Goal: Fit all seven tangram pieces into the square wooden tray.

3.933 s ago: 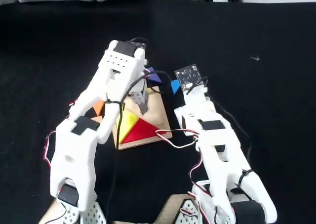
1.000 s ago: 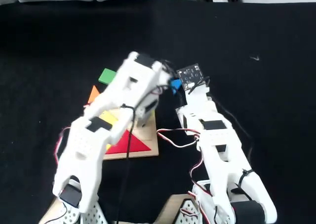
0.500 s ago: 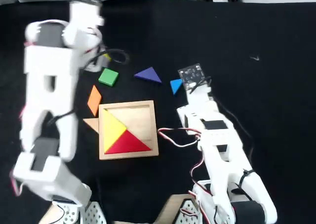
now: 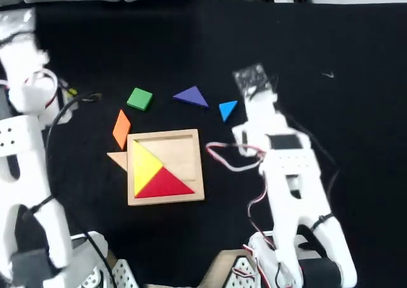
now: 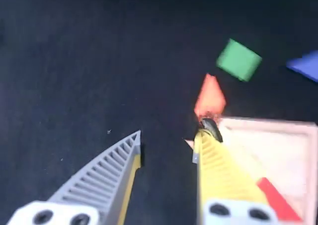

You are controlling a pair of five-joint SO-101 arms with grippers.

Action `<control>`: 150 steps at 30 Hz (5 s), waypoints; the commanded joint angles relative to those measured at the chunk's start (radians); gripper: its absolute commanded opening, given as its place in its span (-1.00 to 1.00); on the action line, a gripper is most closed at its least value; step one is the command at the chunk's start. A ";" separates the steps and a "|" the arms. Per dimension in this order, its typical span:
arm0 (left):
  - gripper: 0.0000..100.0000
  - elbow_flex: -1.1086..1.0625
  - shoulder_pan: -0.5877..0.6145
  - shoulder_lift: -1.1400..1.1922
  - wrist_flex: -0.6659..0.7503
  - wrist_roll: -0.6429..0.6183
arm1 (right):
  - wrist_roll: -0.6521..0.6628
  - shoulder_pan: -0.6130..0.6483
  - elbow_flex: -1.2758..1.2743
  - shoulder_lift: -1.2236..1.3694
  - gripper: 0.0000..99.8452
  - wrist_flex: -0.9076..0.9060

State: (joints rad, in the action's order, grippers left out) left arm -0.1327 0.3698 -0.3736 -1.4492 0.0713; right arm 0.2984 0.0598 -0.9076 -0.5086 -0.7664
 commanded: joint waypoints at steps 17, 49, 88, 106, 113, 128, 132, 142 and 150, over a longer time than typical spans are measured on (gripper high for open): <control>-0.63 -0.595 0.170 -0.068 0.388 -0.215 | 0.018 0.400 0.369 0.024 -0.86 -0.239; -0.63 -0.926 0.427 -0.068 0.721 -0.212 | -1.036 0.724 2.130 1.547 -0.46 -0.715; -0.63 -0.921 0.487 -0.068 0.684 -0.175 | -0.761 0.767 2.471 1.830 -0.60 -0.792; -0.63 -0.898 0.736 -0.057 0.640 -0.106 | -0.586 0.819 2.546 1.831 -0.60 -0.807; -0.63 -0.912 0.734 -0.066 0.644 -0.106 | -0.586 0.819 2.405 1.825 -0.60 -0.732; -0.63 -0.921 0.708 -0.058 0.666 -0.107 | -0.476 0.790 2.402 1.825 -0.63 -0.738; -0.63 -0.921 0.708 -0.058 0.666 -0.107 | -0.446 0.787 2.402 1.824 -0.89 -0.730; -0.63 -0.923 0.665 -0.058 0.658 -0.107 | -0.356 0.724 2.594 1.814 -0.98 -0.844; -0.63 -0.941 0.651 -0.068 0.666 -0.107 | -0.358 0.684 2.574 1.518 -0.98 -1.000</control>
State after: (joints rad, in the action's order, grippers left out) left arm -1.0764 1.0480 -0.4120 -0.7971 -0.0407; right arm -0.0652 0.7641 1.6180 1.2375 -1.7177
